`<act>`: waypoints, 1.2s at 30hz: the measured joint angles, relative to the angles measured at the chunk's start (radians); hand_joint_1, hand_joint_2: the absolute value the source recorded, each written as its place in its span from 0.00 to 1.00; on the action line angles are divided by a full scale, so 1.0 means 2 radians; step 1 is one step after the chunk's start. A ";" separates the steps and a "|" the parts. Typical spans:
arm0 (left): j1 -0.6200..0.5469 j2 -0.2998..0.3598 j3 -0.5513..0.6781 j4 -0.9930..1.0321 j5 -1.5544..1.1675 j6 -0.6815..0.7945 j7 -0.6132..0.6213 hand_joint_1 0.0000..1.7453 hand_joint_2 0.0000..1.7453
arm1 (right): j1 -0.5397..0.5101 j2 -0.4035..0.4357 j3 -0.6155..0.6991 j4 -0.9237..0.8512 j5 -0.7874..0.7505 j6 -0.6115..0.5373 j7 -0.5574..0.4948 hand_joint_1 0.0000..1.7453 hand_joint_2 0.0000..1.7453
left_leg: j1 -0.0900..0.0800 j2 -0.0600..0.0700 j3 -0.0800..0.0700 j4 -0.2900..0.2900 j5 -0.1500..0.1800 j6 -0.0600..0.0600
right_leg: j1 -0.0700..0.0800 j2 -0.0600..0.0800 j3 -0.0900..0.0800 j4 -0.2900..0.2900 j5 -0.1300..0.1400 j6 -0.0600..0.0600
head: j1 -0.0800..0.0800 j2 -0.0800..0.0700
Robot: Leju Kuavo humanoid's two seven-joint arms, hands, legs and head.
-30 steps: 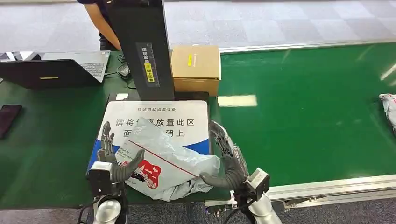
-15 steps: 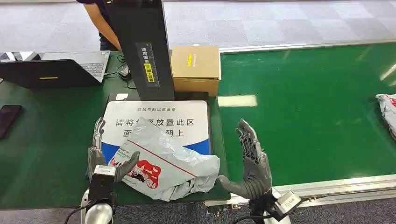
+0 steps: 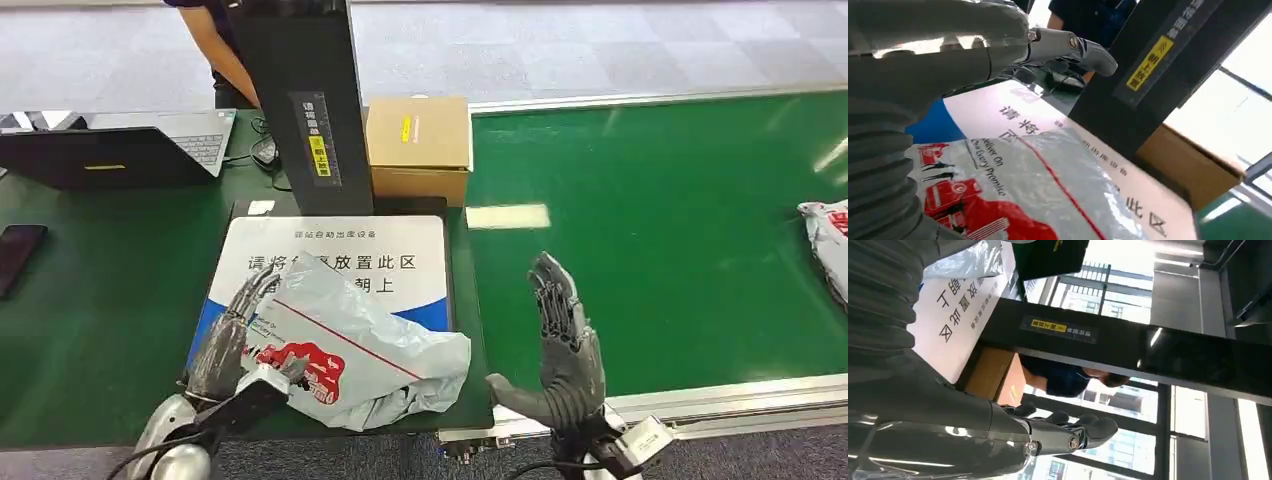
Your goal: Moved the parcel from conveyor to table for the left to box.
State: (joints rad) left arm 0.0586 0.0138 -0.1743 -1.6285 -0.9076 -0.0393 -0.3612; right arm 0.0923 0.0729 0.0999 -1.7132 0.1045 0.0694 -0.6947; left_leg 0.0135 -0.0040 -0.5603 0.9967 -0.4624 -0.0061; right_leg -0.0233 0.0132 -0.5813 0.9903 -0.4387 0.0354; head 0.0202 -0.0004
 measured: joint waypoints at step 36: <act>-0.236 0.045 -0.126 0.357 -0.026 -0.026 0.005 1.00 1.00 | -0.013 0.002 -0.003 0.009 0.009 -0.003 0.007 0.00 1.00 | -0.001 -0.014 0.000 -0.007 -0.017 0.001 | -0.003 -0.015 0.007 -0.001 -0.049 -0.002 | 0.000 0.000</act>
State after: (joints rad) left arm -0.4143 0.1038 -0.4265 -0.9151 -0.9586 -0.0904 -0.3506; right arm 0.0662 0.0778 0.0931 -1.6949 0.1225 0.0629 -0.6809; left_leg 0.0111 -0.0315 -0.5594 0.9835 -0.4971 -0.0048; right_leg -0.0292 -0.0165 -0.5679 0.9875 -0.5358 0.0312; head 0.0210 -0.0004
